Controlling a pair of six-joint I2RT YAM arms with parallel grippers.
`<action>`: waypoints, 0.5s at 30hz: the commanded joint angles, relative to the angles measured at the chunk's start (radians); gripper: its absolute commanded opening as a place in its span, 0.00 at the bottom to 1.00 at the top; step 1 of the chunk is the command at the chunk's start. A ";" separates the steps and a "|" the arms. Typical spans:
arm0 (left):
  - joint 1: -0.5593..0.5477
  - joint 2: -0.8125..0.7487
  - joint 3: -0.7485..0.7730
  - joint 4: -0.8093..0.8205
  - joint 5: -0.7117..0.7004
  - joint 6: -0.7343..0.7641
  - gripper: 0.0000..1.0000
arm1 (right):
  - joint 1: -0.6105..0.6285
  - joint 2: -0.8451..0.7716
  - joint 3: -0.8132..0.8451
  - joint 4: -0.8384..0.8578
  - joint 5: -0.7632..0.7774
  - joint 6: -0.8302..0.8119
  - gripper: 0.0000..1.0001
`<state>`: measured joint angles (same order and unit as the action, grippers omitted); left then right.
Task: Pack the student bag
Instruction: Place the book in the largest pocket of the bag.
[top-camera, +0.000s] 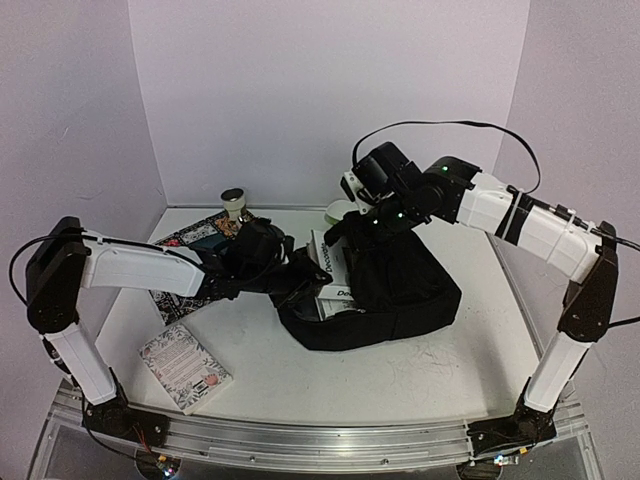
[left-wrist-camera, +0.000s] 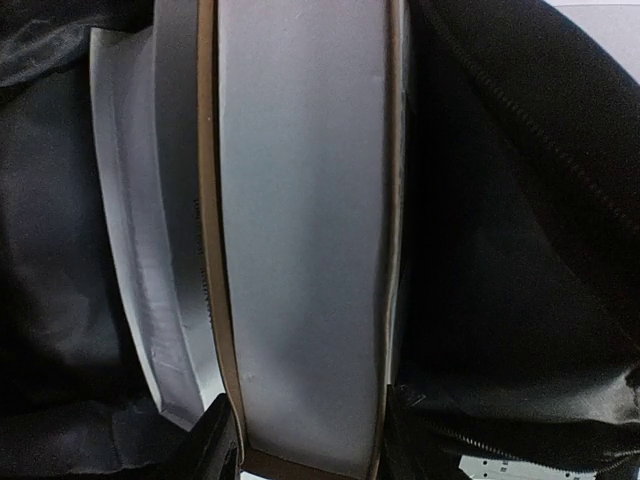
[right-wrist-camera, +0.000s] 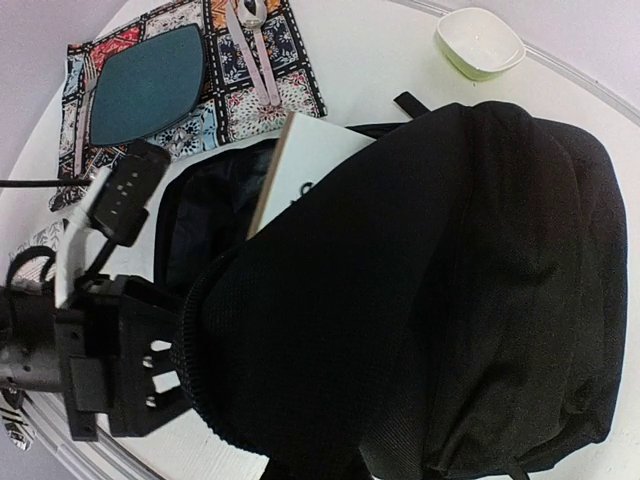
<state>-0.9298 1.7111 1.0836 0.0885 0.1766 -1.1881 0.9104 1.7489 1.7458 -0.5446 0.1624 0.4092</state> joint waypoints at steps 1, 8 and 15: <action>-0.051 0.065 0.137 0.091 -0.034 -0.003 0.36 | 0.011 -0.059 0.019 0.076 0.050 0.013 0.00; -0.088 0.141 0.179 0.091 -0.029 -0.005 0.53 | 0.007 -0.126 -0.065 0.074 0.208 0.011 0.01; -0.086 0.044 0.119 0.076 -0.121 0.045 0.72 | -0.014 -0.176 -0.179 0.072 0.261 0.006 0.01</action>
<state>-1.0180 1.8494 1.2142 0.1174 0.1246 -1.1858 0.9076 1.6426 1.6080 -0.5156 0.3333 0.4167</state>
